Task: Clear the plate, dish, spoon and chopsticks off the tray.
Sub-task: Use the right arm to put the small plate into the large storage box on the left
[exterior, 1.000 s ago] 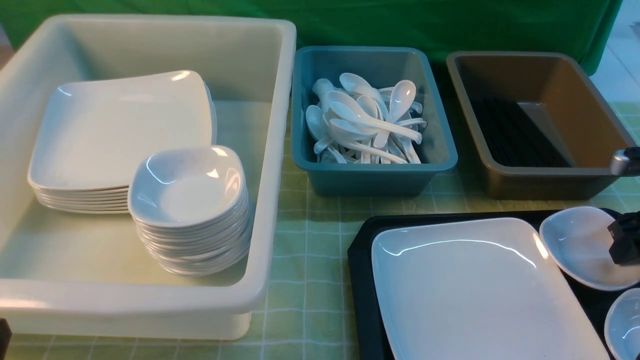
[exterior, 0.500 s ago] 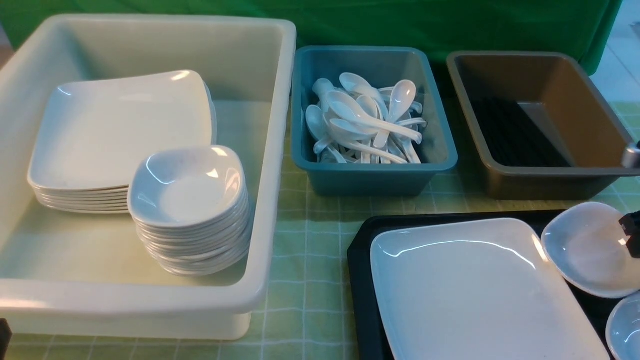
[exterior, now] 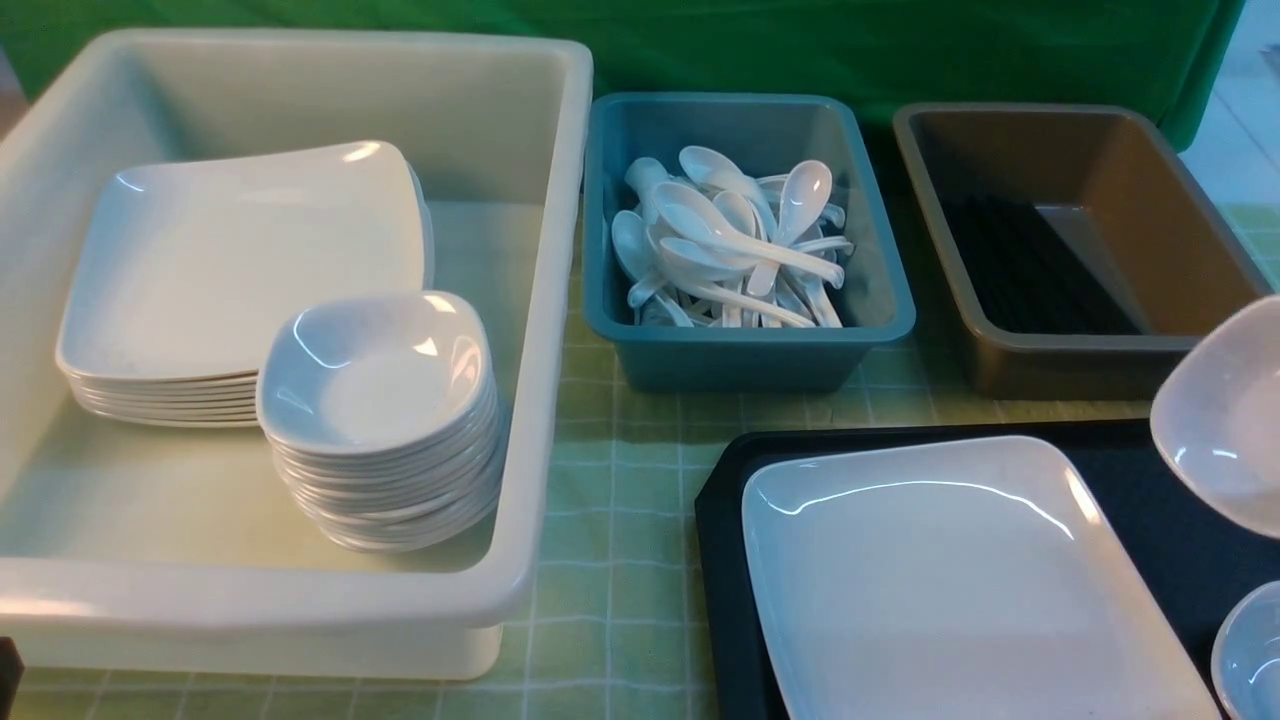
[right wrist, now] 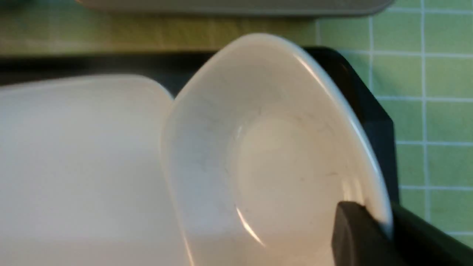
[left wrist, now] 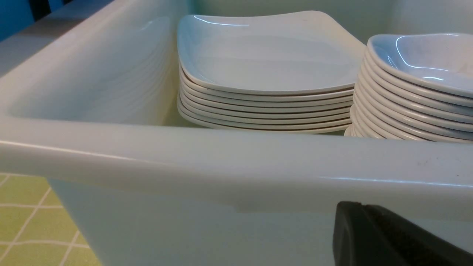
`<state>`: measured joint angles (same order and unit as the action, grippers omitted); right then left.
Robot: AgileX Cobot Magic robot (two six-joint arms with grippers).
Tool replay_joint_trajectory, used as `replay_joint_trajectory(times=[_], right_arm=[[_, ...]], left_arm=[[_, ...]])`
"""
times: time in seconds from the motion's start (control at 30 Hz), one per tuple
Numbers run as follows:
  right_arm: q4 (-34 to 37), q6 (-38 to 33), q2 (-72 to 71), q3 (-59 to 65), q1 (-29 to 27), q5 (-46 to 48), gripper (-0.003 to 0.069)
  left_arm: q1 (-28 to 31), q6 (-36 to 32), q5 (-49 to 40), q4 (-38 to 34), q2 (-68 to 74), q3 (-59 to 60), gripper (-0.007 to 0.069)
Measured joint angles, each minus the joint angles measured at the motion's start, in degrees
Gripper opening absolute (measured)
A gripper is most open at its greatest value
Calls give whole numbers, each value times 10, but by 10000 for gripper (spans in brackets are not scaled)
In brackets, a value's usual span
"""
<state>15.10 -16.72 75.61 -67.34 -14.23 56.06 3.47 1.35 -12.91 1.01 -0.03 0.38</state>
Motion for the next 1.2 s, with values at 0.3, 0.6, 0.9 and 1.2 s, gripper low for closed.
replay_joint_trajectory(times=[0.3, 0.6, 0.9, 1.2], right_arm=[[225, 27, -30, -14, 251, -152, 29], [236, 156, 100, -15, 562, -511, 29], [241, 264, 231, -39, 645, -622, 29], [244, 328, 293, -77, 662, -610, 55]], left_arm=[[0, 0, 0, 0, 0, 0, -1], [0, 0, 0, 0, 0, 0, -1], [0, 0, 0, 0, 0, 0, 3], [0, 0, 0, 0, 0, 0, 14]])
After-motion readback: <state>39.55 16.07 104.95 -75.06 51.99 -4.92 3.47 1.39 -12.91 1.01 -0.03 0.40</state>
